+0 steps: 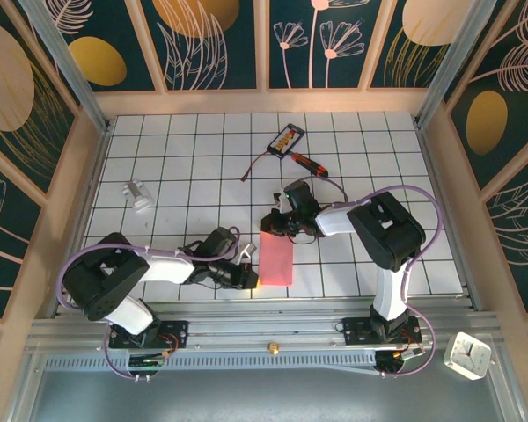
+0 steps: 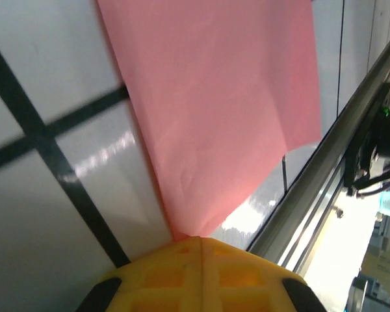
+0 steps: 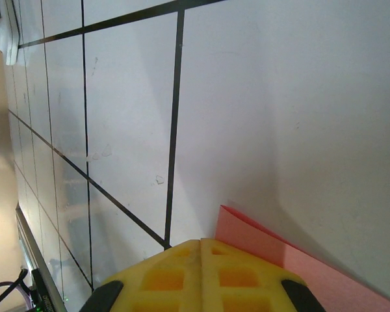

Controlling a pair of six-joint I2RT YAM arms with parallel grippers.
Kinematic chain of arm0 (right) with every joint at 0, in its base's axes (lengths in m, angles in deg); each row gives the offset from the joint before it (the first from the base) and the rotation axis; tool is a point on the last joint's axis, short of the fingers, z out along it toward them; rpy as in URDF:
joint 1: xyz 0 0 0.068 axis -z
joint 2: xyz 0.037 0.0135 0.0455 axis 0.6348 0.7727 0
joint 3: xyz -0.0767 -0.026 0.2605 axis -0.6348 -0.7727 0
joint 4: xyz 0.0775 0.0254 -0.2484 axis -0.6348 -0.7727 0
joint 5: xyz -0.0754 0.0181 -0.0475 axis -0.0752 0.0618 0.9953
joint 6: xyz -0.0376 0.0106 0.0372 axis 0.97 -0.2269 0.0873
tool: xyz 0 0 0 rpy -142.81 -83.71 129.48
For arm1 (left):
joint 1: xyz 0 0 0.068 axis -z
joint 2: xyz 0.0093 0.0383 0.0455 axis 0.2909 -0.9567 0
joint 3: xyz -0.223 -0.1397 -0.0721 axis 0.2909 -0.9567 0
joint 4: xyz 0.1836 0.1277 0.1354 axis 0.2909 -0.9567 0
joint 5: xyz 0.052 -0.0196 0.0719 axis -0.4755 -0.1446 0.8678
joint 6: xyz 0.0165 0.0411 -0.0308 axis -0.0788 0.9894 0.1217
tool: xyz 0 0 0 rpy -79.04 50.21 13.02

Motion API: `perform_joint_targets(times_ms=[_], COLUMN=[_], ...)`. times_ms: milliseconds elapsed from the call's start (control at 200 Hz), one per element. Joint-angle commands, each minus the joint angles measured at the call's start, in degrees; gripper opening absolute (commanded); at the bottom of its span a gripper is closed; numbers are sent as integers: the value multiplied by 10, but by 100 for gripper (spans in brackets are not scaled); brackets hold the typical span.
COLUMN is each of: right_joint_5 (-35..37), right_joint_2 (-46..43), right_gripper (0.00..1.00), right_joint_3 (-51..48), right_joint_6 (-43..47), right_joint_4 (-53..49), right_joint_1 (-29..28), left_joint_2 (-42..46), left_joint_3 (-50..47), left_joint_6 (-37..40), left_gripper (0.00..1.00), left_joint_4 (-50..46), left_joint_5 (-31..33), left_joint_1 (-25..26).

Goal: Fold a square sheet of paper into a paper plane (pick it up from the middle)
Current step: Fold the square sheet of paper in half at the bottom-center of the table, then fold the triangle at the bottom-center of the table.

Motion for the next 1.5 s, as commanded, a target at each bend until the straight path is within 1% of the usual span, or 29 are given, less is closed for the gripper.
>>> perform_joint_targets(times_ms=[0, 55, 105, 185, 220, 285, 355, 405, 445, 515, 565, 661, 781, 856, 971, 1091, 1196, 1496], right_joint_5=[65, 53, 38, 8, -1, -18, -27, -35, -27, -2, 30, 66, 81, 90, 107, 116, 108, 100], right_joint_2=[34, 27, 13, -17, -33, -68, -119, -159, -195, -259, -299, -382, -458, -465, -449, -439, -430, -414], right_gripper=[0, 0, 0, 4, 6, 10, 14, 16, 18, 20, 22, 25, 30, 33, 33, 33, 33, 29], right_joint_3=[-9, -2, 5, 15, 19, 18, -3, -29, -53, -98, -124, -177, -228, -244, -258, -270, -282, -298], right_joint_6=[33, 44, 57, 77, 86, 100, 105, 106, 106, 105, 100, 68, 4, -23, -48, -64, -77, -109], right_joint_4=[-81, -80, -80, -84, -92, -110, -124, -135, -152, -195, -243, -298, -310, -301, -279, -261, -238, -194], right_joint_1=[8, 9, 10, 15, 17, 26, 40, 41, 62, 74, 77, 70, 48, 13, -25, -40, -50, -83], left_joint_2=[11, 33, 55, 84, 91, 100, 103, 97, 85, 49, 20, -11, -34, -50, -69, -76, -79, -82], left_joint_3=[-12, 0, 5, 5, 6, 10, 16, 28, 37, 60, 78, 96, 103, 98, 92, 83, 78, 73], left_joint_6=[16, 2, -23, -63, -74, -87, -102, -100, -101, -106, -104, -91, -81, -77, -72, -67, -68, -66], left_gripper=[0, 0, 0, 5, 8, 9, 10, 10, 10, 8, 5, 0, 0, 0, 0, 0, 0, 0], left_joint_4=[-125, -106, -65, 9, 31, 56, 58, 46, 48, 57, 50, 39, 30, 28, 31, 33, 36, 36], left_joint_5=[-38, -45, -51, -48, -36, -9, 32, 67, 78, 75, 71, 74, 69, 68, 64, 66, 64, 66], left_joint_1=[15, 15, 14, 10, 9, 1, -8, -9, -9, -7, -7, -7, -7, -6, -7, -6, -6, -6])
